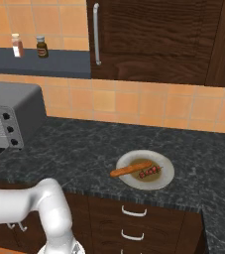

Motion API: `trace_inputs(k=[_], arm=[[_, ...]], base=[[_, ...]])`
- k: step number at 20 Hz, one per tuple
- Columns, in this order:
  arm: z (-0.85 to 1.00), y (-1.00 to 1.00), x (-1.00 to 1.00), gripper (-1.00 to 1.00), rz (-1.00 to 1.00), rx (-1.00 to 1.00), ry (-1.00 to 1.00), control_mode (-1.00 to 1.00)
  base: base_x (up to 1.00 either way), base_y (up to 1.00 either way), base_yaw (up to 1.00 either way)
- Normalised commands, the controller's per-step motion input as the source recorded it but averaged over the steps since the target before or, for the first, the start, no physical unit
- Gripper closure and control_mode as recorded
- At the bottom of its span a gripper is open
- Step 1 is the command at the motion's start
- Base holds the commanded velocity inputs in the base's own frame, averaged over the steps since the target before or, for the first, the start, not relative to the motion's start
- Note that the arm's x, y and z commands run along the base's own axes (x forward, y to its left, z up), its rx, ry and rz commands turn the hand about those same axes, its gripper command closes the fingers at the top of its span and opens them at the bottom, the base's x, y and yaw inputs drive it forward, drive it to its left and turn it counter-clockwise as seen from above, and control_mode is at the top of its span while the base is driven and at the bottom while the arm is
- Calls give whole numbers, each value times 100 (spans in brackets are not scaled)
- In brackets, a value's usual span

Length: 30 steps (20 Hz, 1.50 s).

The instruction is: Pick up the kebab skewer and baguette bread, and place them inside the toaster oven. Close the toaster oven door and start by setting the timer.

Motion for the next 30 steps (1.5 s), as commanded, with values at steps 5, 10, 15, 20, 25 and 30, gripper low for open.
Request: trace_inputs(k=[5,10,15,20,25,30], arm=[[-12,3,35,-100,0,0,7,-100],[-11,2,27,-100,0,0,13,-100],[-25,1,3,-100,0,0,13,-100],[-26,0,0,-100,0,0,9,-100],[-39,9,0,-100,0,0,11,-100],[-62,11,-28,-100,0,0,7,-100]], base=[[0,0,0],[0,0,0],[0,0,0],[0,0,0],[0,0,0],[0,0,0]])
